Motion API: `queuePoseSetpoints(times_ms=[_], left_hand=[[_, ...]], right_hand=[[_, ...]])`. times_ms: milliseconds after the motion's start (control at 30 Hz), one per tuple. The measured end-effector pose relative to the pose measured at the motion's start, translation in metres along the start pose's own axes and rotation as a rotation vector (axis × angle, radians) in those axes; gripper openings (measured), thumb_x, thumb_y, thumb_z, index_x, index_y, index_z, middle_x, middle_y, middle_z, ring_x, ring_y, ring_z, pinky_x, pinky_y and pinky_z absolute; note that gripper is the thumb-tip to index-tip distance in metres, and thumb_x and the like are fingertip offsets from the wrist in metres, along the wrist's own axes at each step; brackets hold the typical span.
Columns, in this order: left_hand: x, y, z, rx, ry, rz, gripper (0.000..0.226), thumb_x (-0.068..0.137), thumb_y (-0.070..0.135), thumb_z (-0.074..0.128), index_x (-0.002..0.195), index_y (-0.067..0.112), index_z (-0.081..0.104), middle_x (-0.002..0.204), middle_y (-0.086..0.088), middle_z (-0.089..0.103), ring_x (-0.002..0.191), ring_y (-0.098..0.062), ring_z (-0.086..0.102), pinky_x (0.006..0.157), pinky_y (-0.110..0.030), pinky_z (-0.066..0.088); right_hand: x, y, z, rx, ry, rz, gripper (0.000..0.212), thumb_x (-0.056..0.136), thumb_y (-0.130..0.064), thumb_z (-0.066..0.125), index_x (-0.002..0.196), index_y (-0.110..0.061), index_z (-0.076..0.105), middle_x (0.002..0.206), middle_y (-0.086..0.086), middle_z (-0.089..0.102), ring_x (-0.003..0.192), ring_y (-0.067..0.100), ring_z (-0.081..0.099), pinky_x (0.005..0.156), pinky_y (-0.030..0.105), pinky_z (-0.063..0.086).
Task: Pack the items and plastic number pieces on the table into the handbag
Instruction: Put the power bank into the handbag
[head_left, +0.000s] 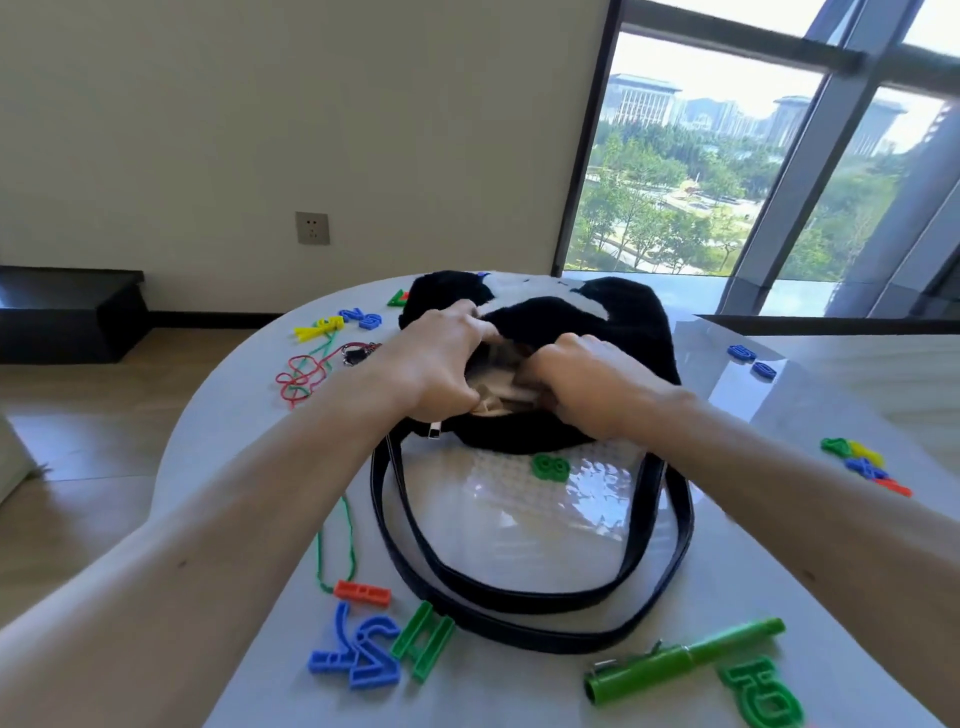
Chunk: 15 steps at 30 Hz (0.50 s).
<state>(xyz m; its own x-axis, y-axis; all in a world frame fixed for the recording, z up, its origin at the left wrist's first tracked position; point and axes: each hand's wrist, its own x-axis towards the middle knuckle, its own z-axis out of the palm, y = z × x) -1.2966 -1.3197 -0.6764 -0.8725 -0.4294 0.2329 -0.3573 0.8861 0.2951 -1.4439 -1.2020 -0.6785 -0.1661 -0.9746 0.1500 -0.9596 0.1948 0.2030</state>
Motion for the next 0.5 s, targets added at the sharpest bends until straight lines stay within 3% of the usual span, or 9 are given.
queuePoseSetpoints(times_ms=[133,233,300,367,433,500], left_hand=[[-0.003,0.002,-0.005,0.101,0.064,0.008,0.044,0.079,0.024,0.073,0.122,0.030,0.065,0.127,0.000,0.048,0.119,-0.024,0.040,0.100,-0.043,0.044],[-0.006,0.017,-0.012,0.059,0.140,0.123,0.024,0.079,0.015,0.071,0.099,0.028,0.074,0.111,0.003,0.052,0.107,-0.018,0.045,0.091,-0.034,0.045],[-0.011,0.029,-0.016,-0.055,-0.023,0.138,0.015,0.079,0.013,0.070,0.084,0.027,0.075,0.089,0.009,0.058,0.085,-0.010,0.057,0.071,-0.025,0.046],[-0.015,0.039,-0.013,-0.022,-0.266,0.116,0.011,0.077,0.017,0.073,0.078,0.028,0.075,0.073,0.013,0.062,0.066,-0.006,0.059,0.058,-0.021,0.045],[-0.017,0.042,-0.003,0.067,-0.409,0.104,0.011,0.073,0.021,0.080,0.080,0.028,0.075,0.075,0.012,0.069,0.068,-0.009,0.065,0.058,-0.024,0.052],[-0.017,0.041,0.008,0.120,-0.451,0.080,0.021,0.069,0.022,0.085,0.086,0.026,0.072,0.082,0.007,0.071,0.070,-0.013,0.067,0.057,-0.027,0.054]], right_hand=[[-0.025,0.007,-0.021,0.326,-0.021,0.062,0.006,0.081,-0.019,0.070,0.078,-0.024,0.069,0.070,-0.013,0.063,0.077,0.011,0.056,0.072,0.033,0.053],[-0.048,-0.004,-0.020,0.342,-0.141,0.073,0.012,0.078,-0.032,0.077,0.076,-0.025,0.066,0.073,-0.012,0.065,0.077,0.001,0.052,0.071,0.037,0.055],[-0.055,-0.012,-0.009,0.295,-0.161,0.087,0.019,0.077,-0.038,0.076,0.085,-0.027,0.063,0.081,-0.011,0.063,0.085,0.010,0.052,0.074,0.039,0.054],[-0.055,-0.018,0.002,0.272,-0.135,0.076,0.018,0.077,-0.035,0.074,0.088,-0.027,0.063,0.083,-0.010,0.062,0.087,0.016,0.053,0.073,0.041,0.055],[-0.058,-0.019,0.006,0.288,-0.097,0.073,0.013,0.076,-0.031,0.072,0.083,-0.026,0.062,0.079,-0.009,0.060,0.083,0.019,0.055,0.071,0.045,0.055],[-0.065,-0.019,0.001,0.296,-0.087,0.088,0.017,0.076,-0.030,0.074,0.077,-0.027,0.058,0.076,-0.010,0.058,0.081,0.016,0.054,0.073,0.044,0.054]])
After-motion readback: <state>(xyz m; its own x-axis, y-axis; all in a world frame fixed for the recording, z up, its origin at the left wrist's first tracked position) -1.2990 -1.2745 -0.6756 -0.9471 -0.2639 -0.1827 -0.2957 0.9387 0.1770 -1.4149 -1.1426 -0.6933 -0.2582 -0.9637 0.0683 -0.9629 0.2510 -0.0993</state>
